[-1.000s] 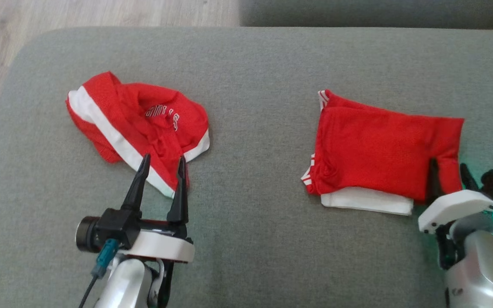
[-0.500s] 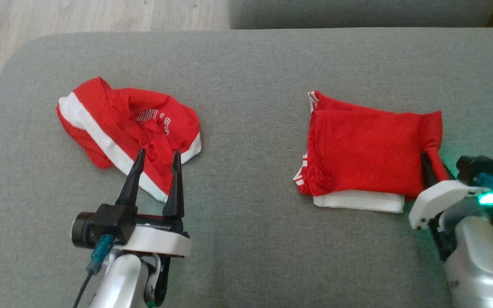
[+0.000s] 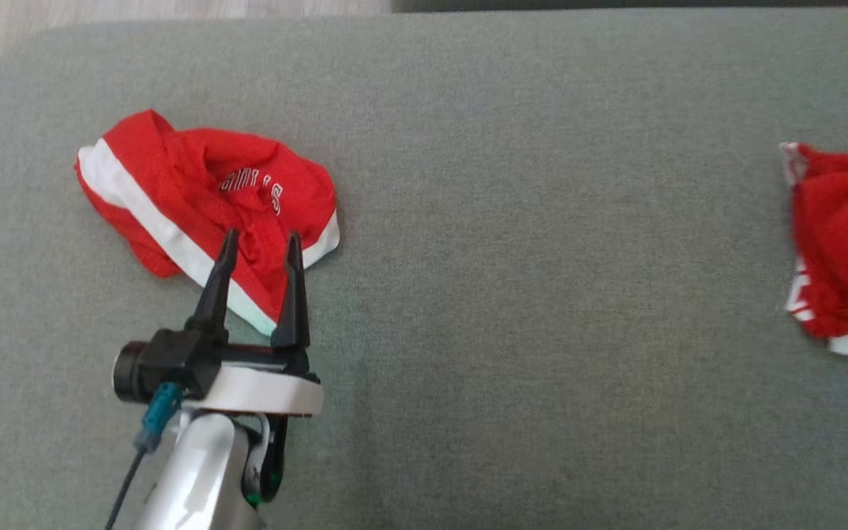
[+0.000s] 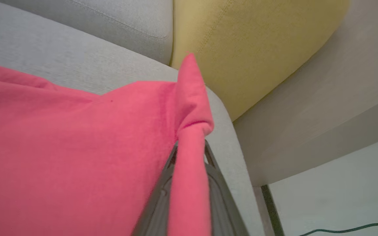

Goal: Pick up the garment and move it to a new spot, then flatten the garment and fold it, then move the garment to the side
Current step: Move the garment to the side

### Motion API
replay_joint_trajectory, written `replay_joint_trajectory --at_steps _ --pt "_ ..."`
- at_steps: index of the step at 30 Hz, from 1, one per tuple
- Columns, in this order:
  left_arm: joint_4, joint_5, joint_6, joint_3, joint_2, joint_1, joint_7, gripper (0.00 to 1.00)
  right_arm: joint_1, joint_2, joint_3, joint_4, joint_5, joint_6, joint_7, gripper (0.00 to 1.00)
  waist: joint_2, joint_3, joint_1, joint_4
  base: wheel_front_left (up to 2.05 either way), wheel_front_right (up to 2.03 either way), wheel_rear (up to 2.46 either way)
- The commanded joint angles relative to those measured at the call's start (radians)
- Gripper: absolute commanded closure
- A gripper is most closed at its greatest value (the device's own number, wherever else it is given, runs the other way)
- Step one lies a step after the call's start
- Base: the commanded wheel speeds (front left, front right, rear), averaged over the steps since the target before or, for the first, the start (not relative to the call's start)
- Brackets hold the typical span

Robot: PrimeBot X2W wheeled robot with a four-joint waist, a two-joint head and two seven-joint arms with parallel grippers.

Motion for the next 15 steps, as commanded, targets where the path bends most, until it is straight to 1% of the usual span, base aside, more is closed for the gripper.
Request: replay_joint_trajectory --at_steps 1,5,9,10,11,15 --pt "-0.037 -0.001 0.001 0.041 0.004 -0.046 -0.01 0.0 -0.021 -0.057 -0.003 -0.014 -0.014 -0.001 -0.008 1.0 0.0 0.021 -0.0001 0.01 0.0 0.0 0.0" --pt "-0.041 0.002 -0.003 0.051 0.004 -0.065 -0.01 0.0 -0.045 -0.071 -0.03 0.008 -0.039 -0.001 -0.014 1.0 0.0 0.043 -0.0001 0.016 0.0 0.0 0.0" --pt "-0.041 0.002 -0.004 0.055 0.004 -0.071 -0.01 0.0 -0.059 -0.064 -0.046 0.024 -0.058 -0.001 -0.013 1.0 0.0 0.048 -0.0001 0.017 0.0 0.0 0.0" --pt "-0.041 0.002 -0.003 0.055 0.004 -0.071 -0.01 0.0 -0.064 -0.06 -0.057 0.025 -0.063 -0.001 -0.017 0.35 0.0 0.048 -0.0001 0.017 0.0 0.0 0.0" --pt "-0.04 0.0 -0.002 0.056 0.004 -0.072 -0.01 0.0 -0.069 -0.054 -0.07 0.027 -0.069 -0.001 -0.02 0.0 0.0 0.047 -0.0001 0.016 0.0 0.0 0.0" --pt "-0.041 -0.003 0.004 0.055 0.004 -0.071 -0.01 0.0 -0.077 -0.017 -0.096 0.027 -0.103 -0.001 -0.024 0.0 0.0 0.028 -0.0001 0.011 0.0 0.0 0.0"
